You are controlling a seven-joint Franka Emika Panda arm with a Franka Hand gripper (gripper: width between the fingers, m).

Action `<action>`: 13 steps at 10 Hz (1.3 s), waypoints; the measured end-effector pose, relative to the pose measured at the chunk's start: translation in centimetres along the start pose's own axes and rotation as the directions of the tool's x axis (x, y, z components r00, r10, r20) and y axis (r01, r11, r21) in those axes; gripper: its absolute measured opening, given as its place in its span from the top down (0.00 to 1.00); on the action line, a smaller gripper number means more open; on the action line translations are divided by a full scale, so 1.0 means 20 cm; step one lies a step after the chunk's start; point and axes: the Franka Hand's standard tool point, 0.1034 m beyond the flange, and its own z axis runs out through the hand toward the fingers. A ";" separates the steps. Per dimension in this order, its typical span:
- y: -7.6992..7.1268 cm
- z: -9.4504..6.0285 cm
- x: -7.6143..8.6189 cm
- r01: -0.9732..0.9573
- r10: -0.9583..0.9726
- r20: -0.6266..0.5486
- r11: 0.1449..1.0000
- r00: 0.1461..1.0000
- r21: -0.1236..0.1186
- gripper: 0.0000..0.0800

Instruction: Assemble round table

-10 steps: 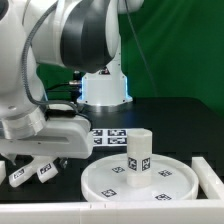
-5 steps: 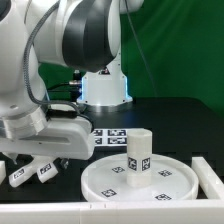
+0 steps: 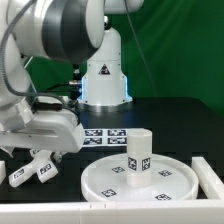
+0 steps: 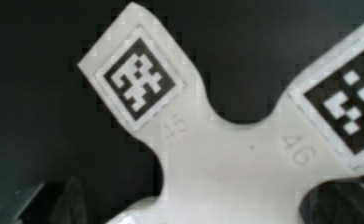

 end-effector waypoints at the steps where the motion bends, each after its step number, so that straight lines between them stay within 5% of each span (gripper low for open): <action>1: -0.01 0.00 0.00 0.002 -0.002 -0.001 1.000 1.000 -0.001 0.19; 13: -0.03 0.10 0.00 0.010 -0.010 0.013 1.000 1.000 -0.011 0.19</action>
Offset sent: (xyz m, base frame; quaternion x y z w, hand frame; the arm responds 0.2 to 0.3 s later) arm -0.0007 0.0047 -0.0108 0.0250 0.0118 0.0083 0.9996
